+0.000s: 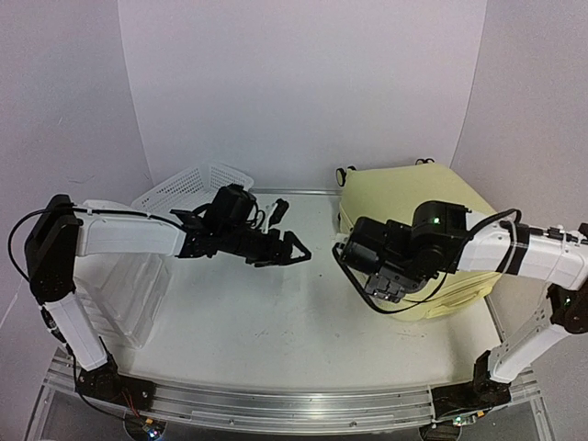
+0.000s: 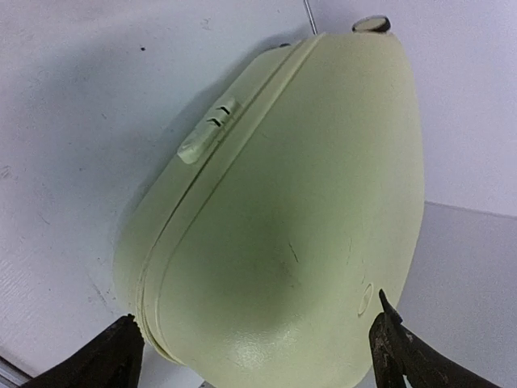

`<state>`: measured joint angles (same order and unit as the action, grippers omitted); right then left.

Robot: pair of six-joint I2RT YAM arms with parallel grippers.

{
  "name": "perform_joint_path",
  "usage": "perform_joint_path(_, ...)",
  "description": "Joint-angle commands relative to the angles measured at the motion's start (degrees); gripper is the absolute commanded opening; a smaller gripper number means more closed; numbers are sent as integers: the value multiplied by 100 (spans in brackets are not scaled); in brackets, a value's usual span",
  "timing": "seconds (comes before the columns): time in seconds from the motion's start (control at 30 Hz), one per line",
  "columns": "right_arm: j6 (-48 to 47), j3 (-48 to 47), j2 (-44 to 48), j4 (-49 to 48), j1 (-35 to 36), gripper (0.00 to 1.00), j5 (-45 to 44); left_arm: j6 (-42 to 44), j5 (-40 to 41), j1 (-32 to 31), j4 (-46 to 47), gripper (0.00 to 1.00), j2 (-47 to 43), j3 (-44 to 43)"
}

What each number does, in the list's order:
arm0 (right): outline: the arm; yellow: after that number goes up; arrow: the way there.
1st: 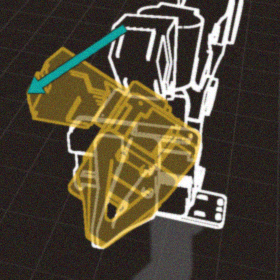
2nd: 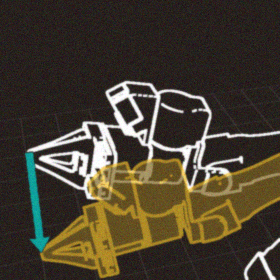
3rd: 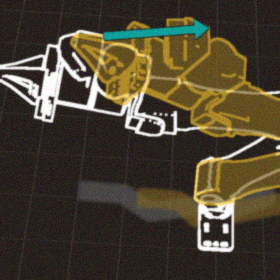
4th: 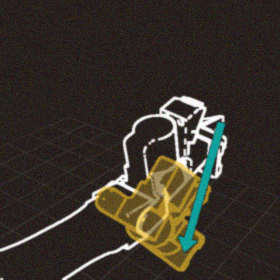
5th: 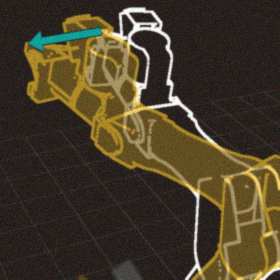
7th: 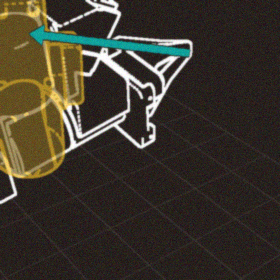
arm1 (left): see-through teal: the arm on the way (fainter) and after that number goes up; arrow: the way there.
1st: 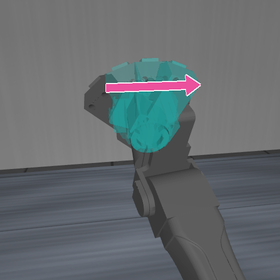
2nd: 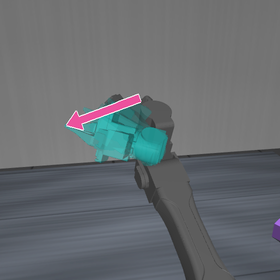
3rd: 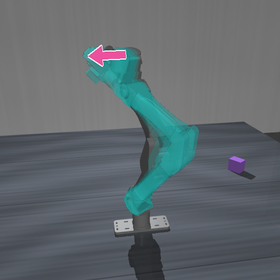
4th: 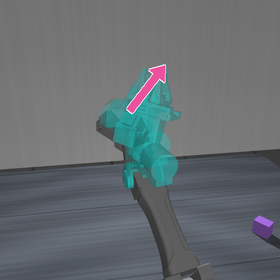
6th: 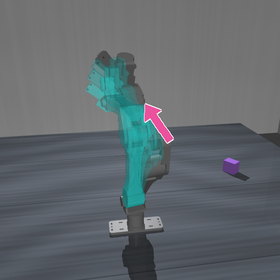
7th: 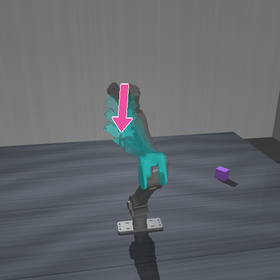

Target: Open, take out, and arrange the luggage

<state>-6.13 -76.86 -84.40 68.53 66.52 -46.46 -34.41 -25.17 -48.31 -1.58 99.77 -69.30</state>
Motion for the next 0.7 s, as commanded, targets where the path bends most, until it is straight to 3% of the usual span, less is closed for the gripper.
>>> perform_joint_path(0.0, -301, -165, -286, -227, 307, 75, -276, 292, 460, 120, 132, 82, -920, 666)
perform_joint_path(0.03, -132, -237, -451, -242, 306, 61, -94, 309, 524, 147, 135, 82, -1105, 838)
perform_joint_path(0.13, 194, -243, -932, -507, 300, 38, 298, 326, 701, 256, 132, 82, -1652, 1338)
perform_joint_path(0.2, 404, -201, -1215, -696, 300, 34, 300, 334, 814, 319, 128, 83, -2015, 1564)
perform_joint_path(0.37, 988, -296, -1877, -762, 259, 9, -334, 388, 1013, 384, 21, 84, -2730, 1895)
perform_joint_path(0.67, 1703, -179, -2351, -521, -205, 0, -664, 400, 1043, 410, -77, 86, -2955, 2001)
